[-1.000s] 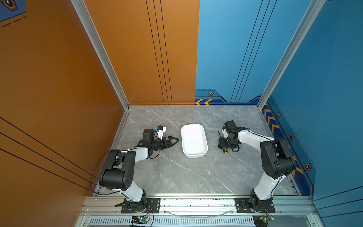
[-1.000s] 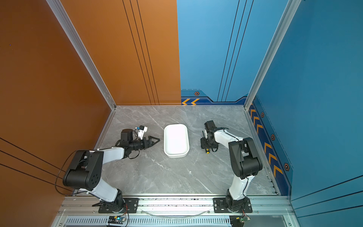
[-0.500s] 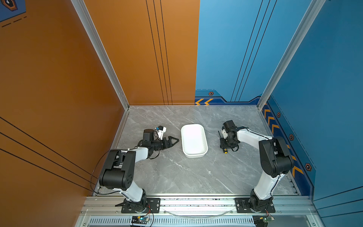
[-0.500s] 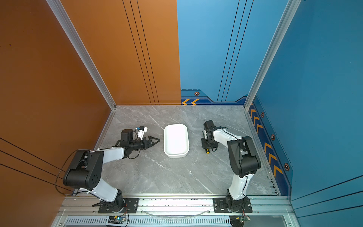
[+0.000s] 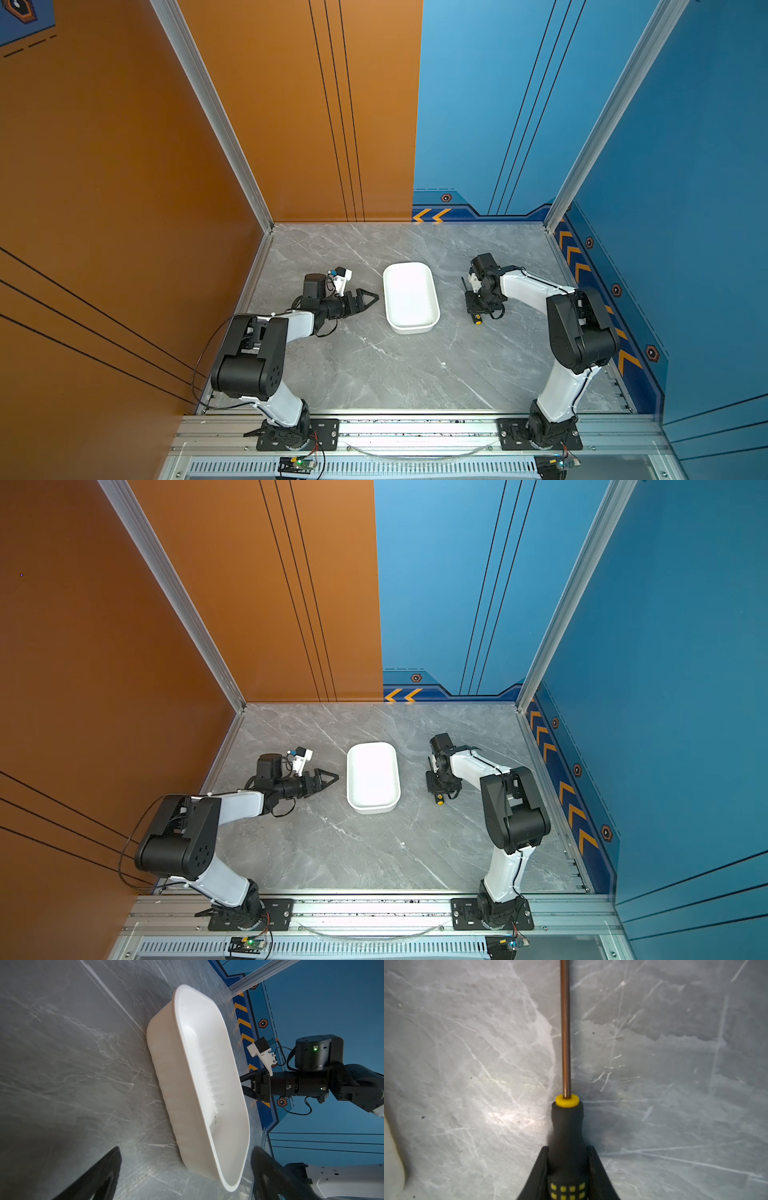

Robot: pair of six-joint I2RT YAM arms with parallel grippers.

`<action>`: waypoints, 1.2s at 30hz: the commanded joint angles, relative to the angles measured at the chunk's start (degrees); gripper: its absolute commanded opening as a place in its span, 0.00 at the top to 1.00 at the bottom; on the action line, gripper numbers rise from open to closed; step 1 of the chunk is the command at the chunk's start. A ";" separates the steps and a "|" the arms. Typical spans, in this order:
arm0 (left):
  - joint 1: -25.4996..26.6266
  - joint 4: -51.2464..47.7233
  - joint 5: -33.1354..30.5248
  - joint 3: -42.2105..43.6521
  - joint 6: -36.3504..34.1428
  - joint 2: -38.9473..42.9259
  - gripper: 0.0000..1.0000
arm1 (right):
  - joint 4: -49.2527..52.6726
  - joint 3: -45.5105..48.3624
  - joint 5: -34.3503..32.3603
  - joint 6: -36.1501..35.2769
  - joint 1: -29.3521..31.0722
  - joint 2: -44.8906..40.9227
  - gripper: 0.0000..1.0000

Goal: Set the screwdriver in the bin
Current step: 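Close the right gripper on the black-and-yellow screwdriver handle, then lift the screwdriver with the right gripper and carry it over the white bin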

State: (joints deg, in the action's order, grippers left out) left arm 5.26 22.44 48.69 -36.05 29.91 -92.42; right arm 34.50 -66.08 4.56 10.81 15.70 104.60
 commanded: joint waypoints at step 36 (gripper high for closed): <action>-0.20 -0.79 0.16 0.02 1.91 0.30 0.02 | 0.50 -14.80 -12.75 30.70 27.51 -5.88 1.00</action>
State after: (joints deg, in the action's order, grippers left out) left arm 5.26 22.41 48.66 -36.05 31.40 -92.49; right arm 35.90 -78.72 -4.47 38.92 41.80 97.65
